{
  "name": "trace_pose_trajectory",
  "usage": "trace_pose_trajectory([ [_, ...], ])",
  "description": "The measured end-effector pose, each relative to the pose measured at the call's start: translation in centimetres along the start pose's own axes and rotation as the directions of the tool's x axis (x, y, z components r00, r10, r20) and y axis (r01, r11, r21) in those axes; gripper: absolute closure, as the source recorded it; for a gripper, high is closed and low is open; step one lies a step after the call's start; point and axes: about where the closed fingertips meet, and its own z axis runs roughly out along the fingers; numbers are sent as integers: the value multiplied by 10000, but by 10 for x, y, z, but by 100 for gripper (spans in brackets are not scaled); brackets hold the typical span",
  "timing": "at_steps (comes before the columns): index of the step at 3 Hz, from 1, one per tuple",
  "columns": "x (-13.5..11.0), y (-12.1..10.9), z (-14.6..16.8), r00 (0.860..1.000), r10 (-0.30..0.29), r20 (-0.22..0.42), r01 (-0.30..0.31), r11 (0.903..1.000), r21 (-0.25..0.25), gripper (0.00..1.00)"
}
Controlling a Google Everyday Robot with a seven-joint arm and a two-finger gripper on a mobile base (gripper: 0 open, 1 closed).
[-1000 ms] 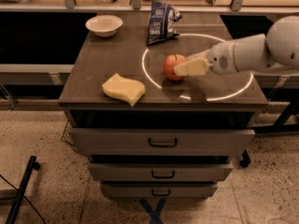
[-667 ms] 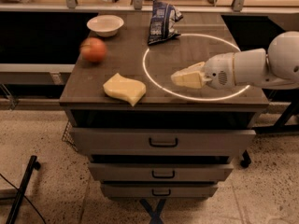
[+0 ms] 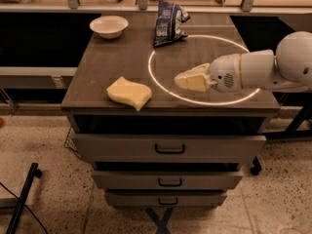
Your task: Move apple near sponge
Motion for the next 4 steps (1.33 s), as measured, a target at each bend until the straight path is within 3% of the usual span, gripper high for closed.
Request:
trace_pose_trajectory([
  [2,0,2,4,10000,-15,-16,15,10000,-76,4],
  [4,-1,3,6,10000,-24,-23,24,9999,-116,0],
])
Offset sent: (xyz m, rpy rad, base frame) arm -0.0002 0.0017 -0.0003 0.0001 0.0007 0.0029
